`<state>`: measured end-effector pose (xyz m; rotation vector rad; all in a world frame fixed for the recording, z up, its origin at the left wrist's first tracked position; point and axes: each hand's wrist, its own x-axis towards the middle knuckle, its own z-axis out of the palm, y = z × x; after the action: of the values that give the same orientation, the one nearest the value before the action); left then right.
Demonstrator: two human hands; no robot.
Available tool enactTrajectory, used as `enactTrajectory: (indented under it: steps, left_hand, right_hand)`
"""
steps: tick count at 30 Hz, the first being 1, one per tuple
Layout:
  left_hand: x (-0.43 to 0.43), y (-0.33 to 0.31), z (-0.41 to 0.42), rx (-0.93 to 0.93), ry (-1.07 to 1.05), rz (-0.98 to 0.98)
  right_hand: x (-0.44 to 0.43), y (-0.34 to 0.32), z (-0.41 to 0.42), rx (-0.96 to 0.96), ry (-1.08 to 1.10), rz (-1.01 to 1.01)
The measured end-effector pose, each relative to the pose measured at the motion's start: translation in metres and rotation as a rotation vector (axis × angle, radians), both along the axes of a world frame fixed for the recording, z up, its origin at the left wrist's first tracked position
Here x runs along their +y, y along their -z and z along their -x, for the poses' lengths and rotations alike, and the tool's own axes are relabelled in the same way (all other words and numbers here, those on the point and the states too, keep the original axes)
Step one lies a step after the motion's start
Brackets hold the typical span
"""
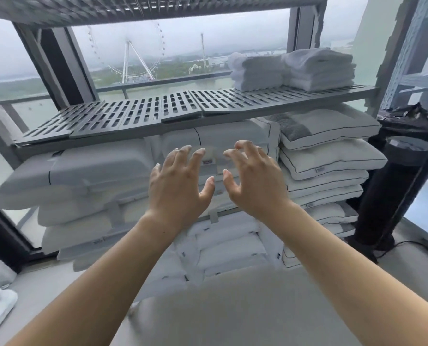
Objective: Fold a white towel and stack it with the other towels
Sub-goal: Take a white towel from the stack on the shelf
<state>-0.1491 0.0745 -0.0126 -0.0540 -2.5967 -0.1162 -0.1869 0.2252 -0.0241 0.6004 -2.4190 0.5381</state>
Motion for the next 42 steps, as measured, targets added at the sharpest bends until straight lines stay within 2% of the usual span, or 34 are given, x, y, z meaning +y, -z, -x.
enactTrajectory:
  steps: [12,21,36,42]
  left_hand:
    - [0.005,-0.018,0.149,0.141,0.19,0.06]
    - [0.081,-0.017,0.259,0.088,0.391,-0.046]
    - [0.251,-0.023,0.427,0.129,0.326,-0.07]
    - [0.289,-0.028,0.486,0.114,0.301,-0.041]
  right_hand:
    - [0.014,-0.033,0.112,0.148,0.235,-0.052]
    - [0.077,-0.037,0.197,0.091,0.388,-0.047]
    - [0.249,-0.042,0.372,0.061,0.307,-0.036]
    - [0.291,-0.043,0.443,0.03,0.254,-0.022]
